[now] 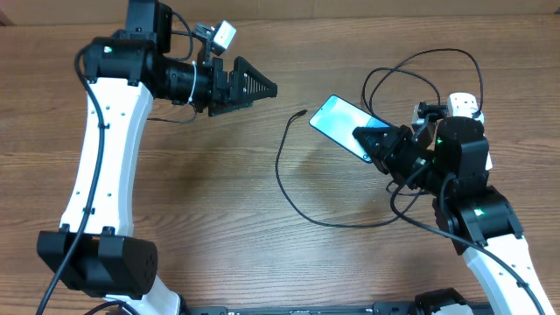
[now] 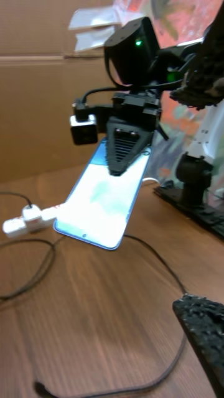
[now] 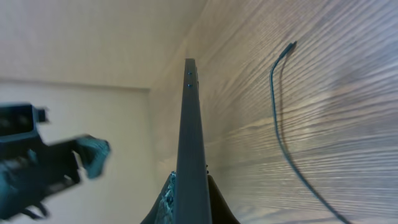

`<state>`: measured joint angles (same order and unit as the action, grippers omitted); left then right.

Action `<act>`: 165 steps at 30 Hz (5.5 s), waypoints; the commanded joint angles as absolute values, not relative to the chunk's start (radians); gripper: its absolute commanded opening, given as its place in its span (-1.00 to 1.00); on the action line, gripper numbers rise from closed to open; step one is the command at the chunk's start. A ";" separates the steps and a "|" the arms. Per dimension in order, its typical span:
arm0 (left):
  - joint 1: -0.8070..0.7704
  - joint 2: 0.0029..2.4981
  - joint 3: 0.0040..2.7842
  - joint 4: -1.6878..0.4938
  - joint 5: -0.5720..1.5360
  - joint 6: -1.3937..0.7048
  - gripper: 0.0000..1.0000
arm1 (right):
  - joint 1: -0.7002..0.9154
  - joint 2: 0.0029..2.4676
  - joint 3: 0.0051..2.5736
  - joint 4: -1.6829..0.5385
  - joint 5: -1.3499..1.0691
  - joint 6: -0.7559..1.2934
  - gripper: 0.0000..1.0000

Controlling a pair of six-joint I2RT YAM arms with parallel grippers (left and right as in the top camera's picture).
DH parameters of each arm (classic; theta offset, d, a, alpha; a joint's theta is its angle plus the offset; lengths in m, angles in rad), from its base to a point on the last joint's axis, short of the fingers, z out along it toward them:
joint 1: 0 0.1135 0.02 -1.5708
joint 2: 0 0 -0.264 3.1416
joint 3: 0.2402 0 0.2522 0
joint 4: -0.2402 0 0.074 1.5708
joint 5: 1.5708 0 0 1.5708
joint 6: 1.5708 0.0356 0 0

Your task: Plug charger to phone and switch on socket

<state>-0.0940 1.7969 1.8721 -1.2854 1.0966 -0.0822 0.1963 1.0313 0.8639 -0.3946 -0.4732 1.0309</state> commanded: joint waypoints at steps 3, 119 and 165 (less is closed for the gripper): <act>-0.109 1.812 1.708 -1.103 1.232 -0.136 0.89 | 0.196 1.075 0.876 -0.263 -0.436 1.268 -0.92; 0.061 1.812 1.497 -0.369 1.529 -0.822 -0.92 | 0.173 1.416 0.878 -0.236 -0.607 0.820 0.11; 0.057 1.812 1.497 -0.395 1.466 -0.845 -0.91 | 0.318 2.159 1.640 -0.599 -0.393 0.996 -0.31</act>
<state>0.0631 1.8076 1.4963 -0.3962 1.4441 -0.8417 0.3202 2.1338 1.6108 -0.6136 -0.4179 0.9691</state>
